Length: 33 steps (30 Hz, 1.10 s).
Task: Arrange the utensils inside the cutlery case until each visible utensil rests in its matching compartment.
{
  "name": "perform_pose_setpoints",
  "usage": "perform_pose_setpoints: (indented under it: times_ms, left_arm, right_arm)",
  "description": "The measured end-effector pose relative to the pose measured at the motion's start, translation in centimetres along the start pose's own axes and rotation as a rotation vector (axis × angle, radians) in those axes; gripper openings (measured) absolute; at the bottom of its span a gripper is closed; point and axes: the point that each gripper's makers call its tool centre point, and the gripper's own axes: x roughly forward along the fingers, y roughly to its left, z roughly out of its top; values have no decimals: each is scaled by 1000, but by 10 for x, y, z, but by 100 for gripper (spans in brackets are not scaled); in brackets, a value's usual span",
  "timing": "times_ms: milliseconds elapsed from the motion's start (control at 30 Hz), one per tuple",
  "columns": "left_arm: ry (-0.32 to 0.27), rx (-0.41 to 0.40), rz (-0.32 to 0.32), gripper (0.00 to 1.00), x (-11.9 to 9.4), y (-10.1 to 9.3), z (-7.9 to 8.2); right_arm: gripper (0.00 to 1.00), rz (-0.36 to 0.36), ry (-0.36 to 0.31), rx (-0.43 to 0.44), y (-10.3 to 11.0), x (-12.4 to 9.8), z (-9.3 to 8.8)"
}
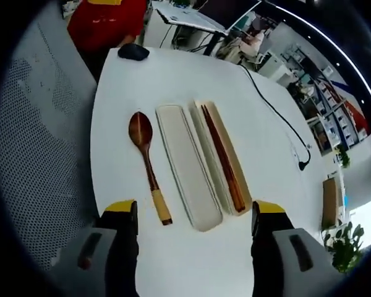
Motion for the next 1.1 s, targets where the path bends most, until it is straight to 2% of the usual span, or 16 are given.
perform_pose_setpoints:
  times_ms: [100, 467, 667, 700, 767, 867, 1100]
  left_arm:
    - [0, 5, -5, 71, 0, -1, 0]
    - [13, 15, -28, 71, 3, -7, -3]
    - [18, 18, -26, 71, 3, -7, -5]
    - [18, 18, -26, 71, 3, -6, -5]
    - [12, 15, -21, 71, 2, -5, -4]
    - [8, 10, -17, 71, 2, -4, -3]
    - [6, 9, -23, 71, 2, -4, -2]
  right_arm:
    - [73, 55, -12, -16, 17, 9, 2]
    - [69, 152, -2, -79, 50, 23, 1]
    - [63, 213, -20, -66, 66, 28, 6]
    - [61, 248, -30, -42, 73, 31, 8]
    - [58, 271, -33, -43, 77, 32, 10]
    - [54, 275, -31, -76, 77, 35, 12]
    - [37, 301, -25, -61, 63, 47, 14]
